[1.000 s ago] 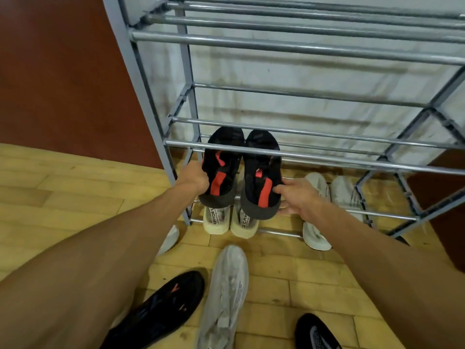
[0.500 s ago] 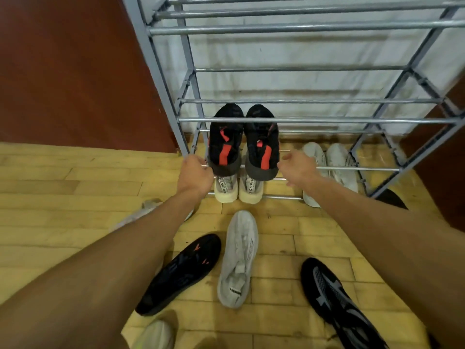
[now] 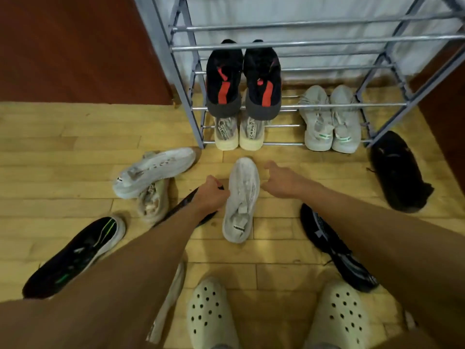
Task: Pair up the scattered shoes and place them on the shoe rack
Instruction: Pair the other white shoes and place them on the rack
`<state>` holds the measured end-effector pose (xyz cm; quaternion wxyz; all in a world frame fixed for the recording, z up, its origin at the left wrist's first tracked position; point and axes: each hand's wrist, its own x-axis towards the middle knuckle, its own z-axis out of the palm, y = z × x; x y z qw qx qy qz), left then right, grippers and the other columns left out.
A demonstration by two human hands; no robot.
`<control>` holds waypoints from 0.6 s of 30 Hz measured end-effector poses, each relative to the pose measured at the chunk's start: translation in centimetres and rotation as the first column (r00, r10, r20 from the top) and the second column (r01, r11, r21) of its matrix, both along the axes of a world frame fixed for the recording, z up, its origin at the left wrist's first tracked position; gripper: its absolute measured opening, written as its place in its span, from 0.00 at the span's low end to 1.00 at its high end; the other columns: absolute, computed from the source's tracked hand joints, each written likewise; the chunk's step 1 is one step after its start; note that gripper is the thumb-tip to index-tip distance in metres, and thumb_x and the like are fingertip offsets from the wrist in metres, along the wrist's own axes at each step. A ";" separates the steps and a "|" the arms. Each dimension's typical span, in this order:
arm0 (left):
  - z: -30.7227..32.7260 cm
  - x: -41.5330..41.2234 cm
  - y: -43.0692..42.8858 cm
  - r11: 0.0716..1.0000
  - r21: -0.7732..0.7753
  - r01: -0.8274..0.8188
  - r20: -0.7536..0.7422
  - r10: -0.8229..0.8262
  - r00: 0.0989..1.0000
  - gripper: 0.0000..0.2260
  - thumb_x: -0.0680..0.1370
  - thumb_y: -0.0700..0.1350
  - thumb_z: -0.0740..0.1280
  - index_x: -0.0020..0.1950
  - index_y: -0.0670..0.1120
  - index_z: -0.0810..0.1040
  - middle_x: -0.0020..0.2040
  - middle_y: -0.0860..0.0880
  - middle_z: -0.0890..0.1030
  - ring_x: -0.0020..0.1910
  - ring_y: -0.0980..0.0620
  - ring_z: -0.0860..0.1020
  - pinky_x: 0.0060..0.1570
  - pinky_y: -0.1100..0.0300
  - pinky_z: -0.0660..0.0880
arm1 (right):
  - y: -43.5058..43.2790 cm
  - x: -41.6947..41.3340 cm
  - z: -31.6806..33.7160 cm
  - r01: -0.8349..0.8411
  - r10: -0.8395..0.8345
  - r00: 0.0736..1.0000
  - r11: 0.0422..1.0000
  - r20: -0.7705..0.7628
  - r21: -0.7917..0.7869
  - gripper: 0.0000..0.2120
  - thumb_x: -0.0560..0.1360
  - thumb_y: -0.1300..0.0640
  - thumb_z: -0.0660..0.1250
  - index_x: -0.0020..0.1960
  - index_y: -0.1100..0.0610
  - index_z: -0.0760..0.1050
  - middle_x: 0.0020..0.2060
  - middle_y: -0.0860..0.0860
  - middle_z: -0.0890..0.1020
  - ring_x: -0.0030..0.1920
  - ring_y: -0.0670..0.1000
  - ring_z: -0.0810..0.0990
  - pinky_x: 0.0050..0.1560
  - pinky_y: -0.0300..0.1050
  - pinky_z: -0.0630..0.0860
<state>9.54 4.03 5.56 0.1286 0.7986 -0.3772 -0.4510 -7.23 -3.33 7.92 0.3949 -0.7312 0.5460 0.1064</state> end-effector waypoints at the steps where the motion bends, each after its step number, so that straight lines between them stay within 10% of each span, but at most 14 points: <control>1: -1.1 0.0 0.2 1.000 -0.006 0.020 0.030 -0.020 0.999 0.11 0.77 0.47 0.63 0.55 0.44 0.65 0.47 0.46 0.75 0.38 0.52 0.73 0.40 0.55 0.72 | 0.4 0.3 -0.9 -0.003 0.003 1.000 0.999 -0.003 0.031 0.30 0.80 0.53 0.60 0.77 0.58 0.52 0.70 0.59 0.70 0.67 0.59 0.72 0.54 0.44 0.69; 7: -7.8 -1.2 1.1 0.991 0.125 0.042 0.011 -0.044 0.999 0.20 0.77 0.49 0.63 0.63 0.37 0.71 0.59 0.40 0.77 0.56 0.42 0.77 0.48 0.51 0.74 | 2.8 2.1 -7.8 0.333 -0.356 0.935 0.878 0.003 0.344 0.21 0.78 0.55 0.64 0.67 0.65 0.69 0.53 0.55 0.77 0.53 0.55 0.76 0.50 0.46 0.72; 11: -9.3 -0.7 0.3 0.993 0.093 -0.070 -0.037 0.073 0.997 0.06 0.76 0.45 0.62 0.44 0.43 0.71 0.40 0.47 0.73 0.40 0.48 0.73 0.40 0.57 0.67 | 3.9 3.9 -12.6 0.615 -0.707 0.707 0.635 0.031 0.467 0.14 0.71 0.57 0.70 0.54 0.62 0.77 0.51 0.59 0.83 0.47 0.56 0.80 0.50 0.48 0.78; 18: -10.0 2.9 -0.3 0.962 0.120 -0.247 -0.256 0.270 0.928 0.08 0.77 0.40 0.60 0.41 0.41 0.77 0.40 0.41 0.78 0.42 0.44 0.77 0.44 0.51 0.77 | 2.1 4.9 -12.8 0.515 -0.632 0.772 0.684 0.067 0.517 0.05 0.77 0.62 0.64 0.53 0.59 0.75 0.44 0.56 0.81 0.47 0.57 0.82 0.49 0.52 0.82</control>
